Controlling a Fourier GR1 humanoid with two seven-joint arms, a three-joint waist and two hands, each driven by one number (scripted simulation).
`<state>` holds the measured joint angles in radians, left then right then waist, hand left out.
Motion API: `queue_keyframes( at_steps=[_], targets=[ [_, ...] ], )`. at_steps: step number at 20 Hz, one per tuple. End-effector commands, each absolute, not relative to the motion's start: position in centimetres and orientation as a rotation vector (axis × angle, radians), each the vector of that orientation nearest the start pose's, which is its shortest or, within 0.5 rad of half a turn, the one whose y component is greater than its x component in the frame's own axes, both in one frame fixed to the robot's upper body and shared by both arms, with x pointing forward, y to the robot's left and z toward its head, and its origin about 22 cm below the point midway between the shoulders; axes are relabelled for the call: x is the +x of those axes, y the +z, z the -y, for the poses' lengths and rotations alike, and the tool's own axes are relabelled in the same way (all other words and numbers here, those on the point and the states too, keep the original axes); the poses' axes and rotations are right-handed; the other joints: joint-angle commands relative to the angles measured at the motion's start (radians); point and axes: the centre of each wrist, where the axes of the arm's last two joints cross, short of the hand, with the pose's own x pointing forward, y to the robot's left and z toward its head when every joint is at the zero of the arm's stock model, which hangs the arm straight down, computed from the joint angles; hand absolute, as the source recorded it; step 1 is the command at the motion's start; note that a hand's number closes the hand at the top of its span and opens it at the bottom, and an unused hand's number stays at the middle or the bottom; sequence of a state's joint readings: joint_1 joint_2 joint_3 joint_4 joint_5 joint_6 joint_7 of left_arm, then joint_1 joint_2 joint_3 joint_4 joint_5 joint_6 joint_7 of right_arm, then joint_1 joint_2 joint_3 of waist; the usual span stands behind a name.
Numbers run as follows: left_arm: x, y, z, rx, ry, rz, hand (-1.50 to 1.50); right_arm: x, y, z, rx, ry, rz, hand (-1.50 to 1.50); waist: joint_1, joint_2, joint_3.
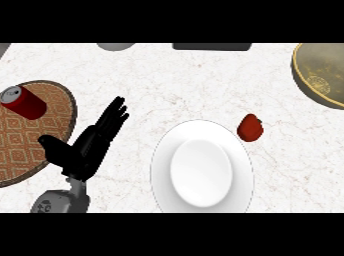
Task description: Pick the squash from the plate and place it in the bowl
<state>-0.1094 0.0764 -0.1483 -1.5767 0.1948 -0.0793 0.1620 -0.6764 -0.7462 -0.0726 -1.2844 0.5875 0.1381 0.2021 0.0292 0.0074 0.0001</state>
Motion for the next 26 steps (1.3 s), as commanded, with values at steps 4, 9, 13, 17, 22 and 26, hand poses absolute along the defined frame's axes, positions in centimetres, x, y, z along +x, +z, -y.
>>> queue_keyframes(
  at_steps=[4, 9, 13, 17, 22, 26],
  targets=[
    [27.3, 3.4, -20.1, -0.282, -0.171, 1.512, 0.0, 39.9, 19.1, 38.2, -1.292, 0.845, 1.407, 1.5, 0.01, 0.006, 0.001],
    [27.5, 3.3, -20.6, -0.293, -0.193, 1.497, 0.0, 41.4, 15.8, 38.4, -1.332, 0.918, 1.234, 1.5, 0.031, 0.016, 0.001],
    [27.9, 4.2, -17.3, -0.333, -0.203, 1.515, 0.0, 42.1, 17.4, 40.5, -1.235, 0.739, 1.094, -1.5, 0.055, 0.027, 0.003],
    [27.1, 4.9, -18.0, -0.338, -0.192, 1.516, 0.0, 42.1, 13.8, 40.1, -1.113, 0.698, 1.203, -1.5, 0.054, 0.021, 0.005],
    [27.9, 4.1, -18.8, -0.315, -0.185, 1.507, 0.0, 42.4, 15.2, 40.4, -0.953, 0.472, 1.422, -1.5, 0.037, 0.019, 0.005],
    [27.7, 3.6, -19.7, -0.302, -0.151, 1.499, 0.0, 41.7, 16.1, 42.1, -0.839, 0.134, 1.725, -1.5, 0.003, 0.01, 0.008]
  ],
)
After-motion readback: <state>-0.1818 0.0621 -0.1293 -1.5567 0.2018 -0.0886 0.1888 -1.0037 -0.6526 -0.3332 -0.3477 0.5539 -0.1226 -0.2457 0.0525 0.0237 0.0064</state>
